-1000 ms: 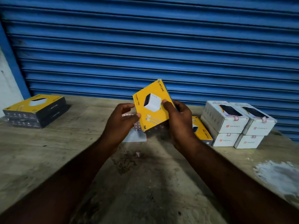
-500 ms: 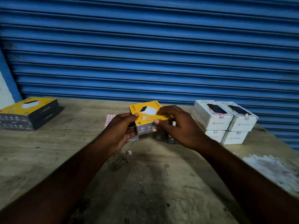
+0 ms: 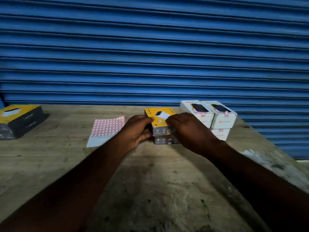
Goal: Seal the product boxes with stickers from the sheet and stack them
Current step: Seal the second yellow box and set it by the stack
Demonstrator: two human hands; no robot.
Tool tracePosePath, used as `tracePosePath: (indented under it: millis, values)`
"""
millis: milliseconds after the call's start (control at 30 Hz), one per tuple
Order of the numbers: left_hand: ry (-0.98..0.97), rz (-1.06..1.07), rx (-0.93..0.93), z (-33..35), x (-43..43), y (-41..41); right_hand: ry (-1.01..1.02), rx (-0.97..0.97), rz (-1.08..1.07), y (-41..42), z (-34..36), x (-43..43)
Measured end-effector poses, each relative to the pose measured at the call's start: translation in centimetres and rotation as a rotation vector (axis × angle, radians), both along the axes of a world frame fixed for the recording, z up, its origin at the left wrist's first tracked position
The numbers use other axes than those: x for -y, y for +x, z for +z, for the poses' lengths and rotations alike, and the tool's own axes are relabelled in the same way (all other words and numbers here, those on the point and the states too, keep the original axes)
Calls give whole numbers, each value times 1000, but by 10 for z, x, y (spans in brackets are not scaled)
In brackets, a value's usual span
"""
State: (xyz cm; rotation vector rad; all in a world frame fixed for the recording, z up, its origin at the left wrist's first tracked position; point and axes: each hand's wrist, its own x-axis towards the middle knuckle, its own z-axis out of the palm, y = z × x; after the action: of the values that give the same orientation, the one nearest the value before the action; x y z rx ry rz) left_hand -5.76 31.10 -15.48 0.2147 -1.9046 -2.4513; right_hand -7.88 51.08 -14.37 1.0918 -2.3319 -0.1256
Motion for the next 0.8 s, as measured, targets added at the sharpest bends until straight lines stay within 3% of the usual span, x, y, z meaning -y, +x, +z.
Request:
tracePosePath:
  millis: [233,433,800]
  values:
    - [-147,126,-34,-3,-18,-15,-57,-140,-129,10,-9,-6]
    - [-648,306,-142,-16,-21,-19,-189,-27,-121,10,-21,-8]
    - [-614,376,-264,-32,-28,-15,-406,117,7,2,-30,-7]
